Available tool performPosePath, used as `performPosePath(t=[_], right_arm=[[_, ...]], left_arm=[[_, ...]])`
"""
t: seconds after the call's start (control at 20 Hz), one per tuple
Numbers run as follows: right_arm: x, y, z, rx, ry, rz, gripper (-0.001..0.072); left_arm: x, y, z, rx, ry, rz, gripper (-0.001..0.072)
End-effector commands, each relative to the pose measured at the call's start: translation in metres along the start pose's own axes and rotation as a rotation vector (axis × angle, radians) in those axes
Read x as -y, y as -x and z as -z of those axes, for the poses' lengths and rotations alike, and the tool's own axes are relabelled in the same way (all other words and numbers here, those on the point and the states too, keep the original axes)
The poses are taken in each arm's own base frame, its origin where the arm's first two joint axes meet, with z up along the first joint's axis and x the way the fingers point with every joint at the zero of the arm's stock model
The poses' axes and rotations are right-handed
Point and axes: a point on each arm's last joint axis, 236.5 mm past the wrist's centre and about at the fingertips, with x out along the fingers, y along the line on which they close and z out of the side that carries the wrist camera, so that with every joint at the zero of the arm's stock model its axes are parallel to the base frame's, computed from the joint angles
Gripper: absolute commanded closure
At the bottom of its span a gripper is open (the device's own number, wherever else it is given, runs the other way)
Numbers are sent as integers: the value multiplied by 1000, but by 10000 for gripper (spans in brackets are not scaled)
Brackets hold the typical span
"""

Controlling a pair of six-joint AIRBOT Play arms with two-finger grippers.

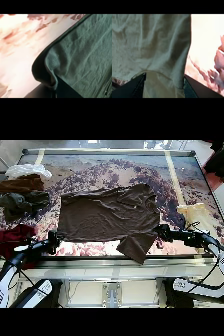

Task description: Fold the shirts.

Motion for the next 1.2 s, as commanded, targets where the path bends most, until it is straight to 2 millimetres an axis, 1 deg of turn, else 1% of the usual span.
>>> performPosePath(t=[0.0,0.15,0.2,0.25,0.3,0.4,0.45,0.5,0.55,0.6,0.65,0.7,0.75,0.8,0.85,0.9,0.95,1.0,1.05,1.1,1.15], right_arm=[[-1,0,-2,6,-5,-5,200],[1,0,1,-6,-15,6,204],[4,-1,7,-29,-16,24,235],[6,-4,14,-59,-3,43,239],[5,-9,22,-90,15,54,239],[-3,-19,24,-96,40,55,240],[-7,-24,23,-84,48,57,280],[-9,-28,22,-80,58,62,341],[-12,-30,24,-84,62,58,458],[-15,-31,25,-89,60,45,700],[-22,-30,26,-89,63,21,694],[-32,-26,24,-89,94,-11,695],[-52,-19,22,-90,140,-58,696],[-73,-8,18,-82,195,-94,696],[-96,5,13,-65,264,-125,697],[-125,24,6,-27,355,-153,697],[-153,44,0,22,439,-166,696],[-183,69,-5,84,524,-165,696],[-212,96,-6,147,629,-144,695],[-236,124,-4,207,715,-106,695],[-258,155,2,274,798,-45,695]], left_arm=[[13,1,-8,19,-31,27,694],[14,1,-8,19,-32,29,694],[14,1,-8,20,-32,29,694],[14,1,-8,20,-32,29,694],[14,1,-8,20,-32,29,694],[14,1,-8,20,-32,29,694],[14,1,-8,19,-32,29,694],[14,1,-8,19,-32,29,694],[14,1,-8,19,-32,29,694],[14,1,-8,19,-32,29,694],[15,2,-8,21,-25,34,694],[20,2,-10,26,-4,54,694],[30,4,-13,34,11,85,694],[49,11,-19,58,-74,131,695],[74,22,-22,82,-261,181,695],[110,41,-21,111,-490,252,696],[145,65,-21,162,-643,318,696],[182,95,-25,242,-721,381,696],[215,128,-26,319,-791,440,696],[250,167,-21,404,-867,505,696],[282,209,-12,488,-941,568,696]])
